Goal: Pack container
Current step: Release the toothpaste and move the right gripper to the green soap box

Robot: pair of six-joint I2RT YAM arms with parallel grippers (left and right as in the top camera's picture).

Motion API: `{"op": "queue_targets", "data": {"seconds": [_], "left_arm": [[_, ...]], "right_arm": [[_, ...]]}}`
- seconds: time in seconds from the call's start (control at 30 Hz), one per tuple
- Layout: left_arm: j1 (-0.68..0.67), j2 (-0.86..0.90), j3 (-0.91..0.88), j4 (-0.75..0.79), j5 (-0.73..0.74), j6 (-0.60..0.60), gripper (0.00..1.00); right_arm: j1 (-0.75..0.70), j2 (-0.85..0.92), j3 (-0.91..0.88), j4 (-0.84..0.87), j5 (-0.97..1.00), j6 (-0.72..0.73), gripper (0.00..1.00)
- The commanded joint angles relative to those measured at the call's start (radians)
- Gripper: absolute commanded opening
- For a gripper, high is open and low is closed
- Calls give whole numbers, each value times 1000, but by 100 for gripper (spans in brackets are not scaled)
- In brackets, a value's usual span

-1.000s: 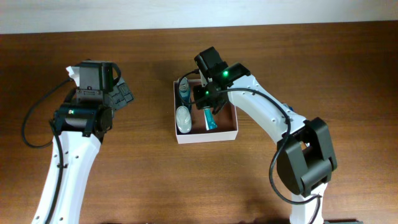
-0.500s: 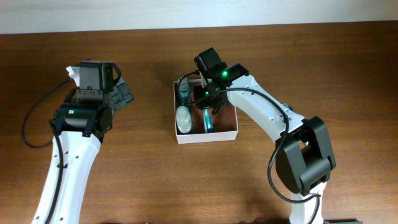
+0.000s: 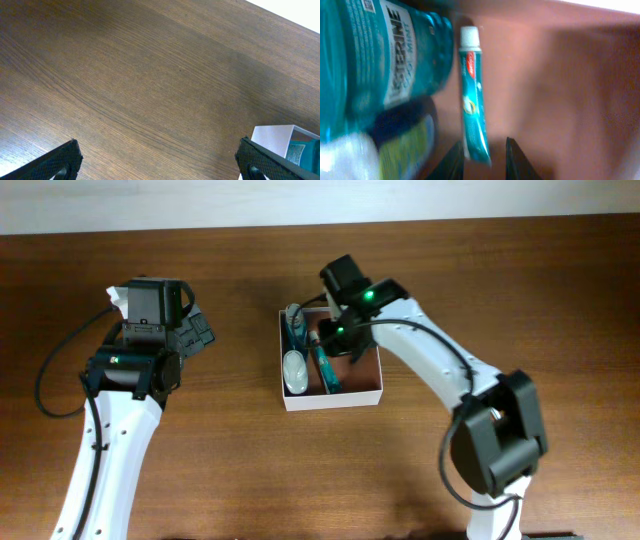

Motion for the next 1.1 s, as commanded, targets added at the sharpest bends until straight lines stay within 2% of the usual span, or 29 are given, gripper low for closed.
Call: {"op": "queue_targets", "data": {"seconds": [0.0, 0.2, 0.33, 0.57, 0.8, 0.9, 0.97, 1.07], "left_arm": [[3, 5, 8, -1, 0, -5, 100], [3, 5, 8, -1, 0, -5, 99], [3, 5, 8, -1, 0, -5, 99], [3, 5, 8, -2, 0, -5, 99], [3, 5, 8, -2, 0, -5, 99], [3, 5, 8, -2, 0, -5, 99], [3, 5, 8, -1, 0, -5, 100], [3, 5, 8, -1, 0, -5, 99]], "right_arm": [[-60, -154, 6, -79, 41, -124, 21], [-154, -181, 1, -320, 303, -162, 21], [-216, -181, -56, -360, 324, -161, 21], [-354, -181, -250, -237, 324, -162, 22], [-470, -181, -389, -132, 321, -163, 28], [-488, -181, -425, -85, 320, -183, 33], [-486, -181, -446, -56, 314, -219, 41], [-480, -181, -460, -41, 262, -279, 45]]}}
